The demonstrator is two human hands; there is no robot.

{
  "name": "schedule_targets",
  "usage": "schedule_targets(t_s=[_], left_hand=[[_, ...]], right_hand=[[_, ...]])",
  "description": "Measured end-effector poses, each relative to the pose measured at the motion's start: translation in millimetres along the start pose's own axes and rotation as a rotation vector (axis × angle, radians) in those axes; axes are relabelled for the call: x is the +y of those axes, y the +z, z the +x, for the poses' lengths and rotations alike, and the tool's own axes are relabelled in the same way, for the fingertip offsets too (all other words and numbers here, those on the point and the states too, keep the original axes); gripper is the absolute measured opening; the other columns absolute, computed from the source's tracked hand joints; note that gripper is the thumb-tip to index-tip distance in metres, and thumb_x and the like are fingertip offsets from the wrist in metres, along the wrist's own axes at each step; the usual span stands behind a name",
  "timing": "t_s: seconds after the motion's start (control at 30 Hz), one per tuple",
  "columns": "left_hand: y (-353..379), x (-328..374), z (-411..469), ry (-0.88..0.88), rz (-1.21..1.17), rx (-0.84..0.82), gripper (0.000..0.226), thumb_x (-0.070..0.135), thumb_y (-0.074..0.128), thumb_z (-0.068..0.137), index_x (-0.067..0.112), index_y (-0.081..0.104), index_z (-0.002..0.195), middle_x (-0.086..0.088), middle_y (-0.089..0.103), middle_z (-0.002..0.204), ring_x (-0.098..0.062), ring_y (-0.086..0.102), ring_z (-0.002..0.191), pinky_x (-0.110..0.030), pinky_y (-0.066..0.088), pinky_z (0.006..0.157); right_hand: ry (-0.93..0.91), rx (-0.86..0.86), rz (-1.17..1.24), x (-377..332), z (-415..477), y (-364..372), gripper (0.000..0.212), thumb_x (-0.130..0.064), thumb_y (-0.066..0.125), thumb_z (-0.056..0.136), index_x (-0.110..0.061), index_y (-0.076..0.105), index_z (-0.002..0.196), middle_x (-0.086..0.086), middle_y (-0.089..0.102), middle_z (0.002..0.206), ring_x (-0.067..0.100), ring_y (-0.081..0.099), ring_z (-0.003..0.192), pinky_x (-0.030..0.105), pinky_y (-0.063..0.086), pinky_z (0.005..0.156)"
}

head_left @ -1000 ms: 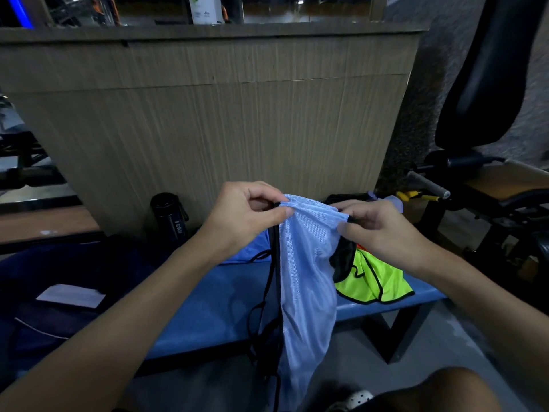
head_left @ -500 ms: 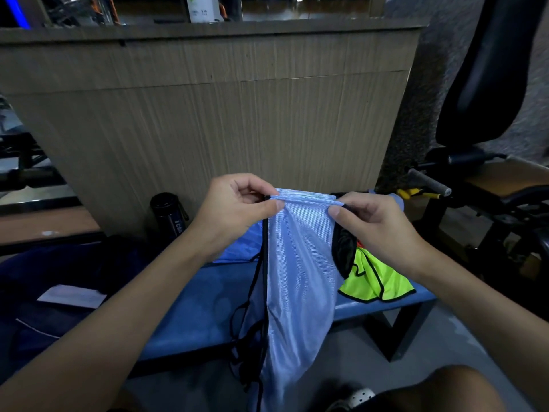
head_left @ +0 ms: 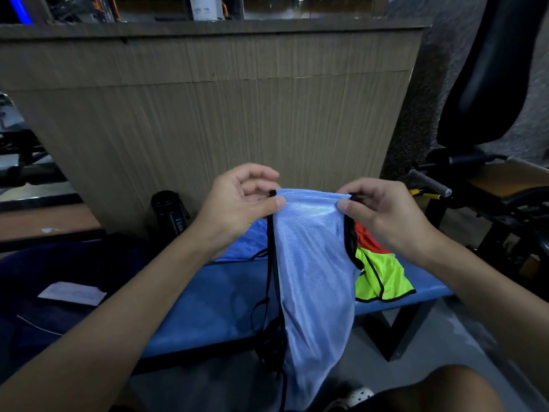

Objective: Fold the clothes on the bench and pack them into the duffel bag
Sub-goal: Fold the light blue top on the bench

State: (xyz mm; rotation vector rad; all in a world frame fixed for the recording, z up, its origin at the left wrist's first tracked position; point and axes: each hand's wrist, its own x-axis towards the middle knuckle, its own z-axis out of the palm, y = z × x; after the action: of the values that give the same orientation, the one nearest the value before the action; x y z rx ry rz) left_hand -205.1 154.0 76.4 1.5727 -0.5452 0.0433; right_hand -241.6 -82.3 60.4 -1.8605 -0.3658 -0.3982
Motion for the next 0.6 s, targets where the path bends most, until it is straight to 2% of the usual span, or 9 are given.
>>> schedule_targets(t_s=[0.1,0.2,0.27,0.33,0.4,0.47,0.53,0.6], left_hand=[[4,-1,0,-0.022,-0.047,0.029,0.031,-0.009,0.071,0.083,0.011,0.062,0.104,-0.001,0.074,0.079,-0.012,0.07,0.073,-0.025,0.057,0.075],[8,-2,1,-0.011,-0.055,0.054,0.031,-0.008,0.071,0.084,0.013,0.057,0.102,-0.002,0.073,0.075,-0.014,0.068,0.069,-0.028,0.057,0.073],[11,0,1,0.003,-0.032,0.027,0.031,-0.008,0.072,0.083,0.012,0.056,0.101,-0.001,0.073,0.074,-0.013,0.069,0.068,-0.026,0.056,0.071],[16,2,2,0.018,-0.009,-0.003,0.031,-0.006,0.074,0.082,0.012,0.056,0.1,-0.001,0.074,0.076,-0.013,0.07,0.07,-0.025,0.056,0.072],[19,4,4,0.034,-0.021,-0.01,0.031,-0.006,0.074,0.082,0.013,0.055,0.098,-0.003,0.075,0.078,-0.015,0.07,0.072,-0.026,0.057,0.074],[22,3,5,0.047,-0.029,0.0,0.032,-0.007,0.073,0.083,0.014,0.054,0.099,-0.001,0.074,0.078,-0.016,0.068,0.073,-0.028,0.057,0.076],[25,-3,3,0.05,-0.039,0.017,0.035,-0.005,0.072,0.085,0.016,0.053,0.106,0.002,0.073,0.079,-0.015,0.066,0.075,-0.029,0.056,0.077],[29,-13,-2,0.032,-0.079,0.033,0.04,-0.005,0.071,0.086,0.019,0.051,0.112,-0.002,0.074,0.085,-0.017,0.066,0.078,-0.032,0.055,0.08]], right_hand=[[-0.011,0.016,-0.008,-4,1,-2,0.017,0.001,0.062,0.091,-0.014,0.065,0.084,-0.001,0.072,0.077,0.009,0.065,0.075,0.031,0.052,0.076],[-0.022,-0.026,-0.161,-2,2,-8,0.011,-0.005,0.062,0.093,-0.014,0.063,0.087,0.012,0.071,0.083,0.013,0.062,0.076,0.043,0.053,0.075],[-0.049,-0.051,-0.265,0,3,-13,0.013,-0.006,0.062,0.093,-0.018,0.061,0.088,0.01,0.068,0.082,0.015,0.06,0.073,0.048,0.052,0.073],[-0.065,-0.072,-0.281,-3,3,-15,0.014,-0.009,0.066,0.09,-0.022,0.061,0.094,-0.005,0.069,0.084,0.008,0.061,0.077,0.039,0.051,0.076],[-0.071,-0.119,-0.361,-7,4,-15,0.016,-0.019,0.068,0.09,-0.023,0.064,0.105,-0.011,0.071,0.091,0.001,0.064,0.086,0.025,0.051,0.081],[-0.118,-0.146,-0.464,-10,5,-12,0.006,-0.021,0.064,0.094,-0.018,0.069,0.096,-0.008,0.069,0.083,0.003,0.062,0.079,0.029,0.05,0.074],[-0.138,-0.12,-0.5,-12,5,-11,0.013,-0.019,0.059,0.096,-0.015,0.068,0.087,-0.002,0.066,0.076,0.01,0.059,0.073,0.035,0.047,0.07],[-0.136,-0.113,-0.499,-15,6,-12,0.016,-0.019,0.057,0.097,-0.014,0.065,0.084,0.002,0.063,0.075,0.015,0.057,0.072,0.035,0.045,0.07]])
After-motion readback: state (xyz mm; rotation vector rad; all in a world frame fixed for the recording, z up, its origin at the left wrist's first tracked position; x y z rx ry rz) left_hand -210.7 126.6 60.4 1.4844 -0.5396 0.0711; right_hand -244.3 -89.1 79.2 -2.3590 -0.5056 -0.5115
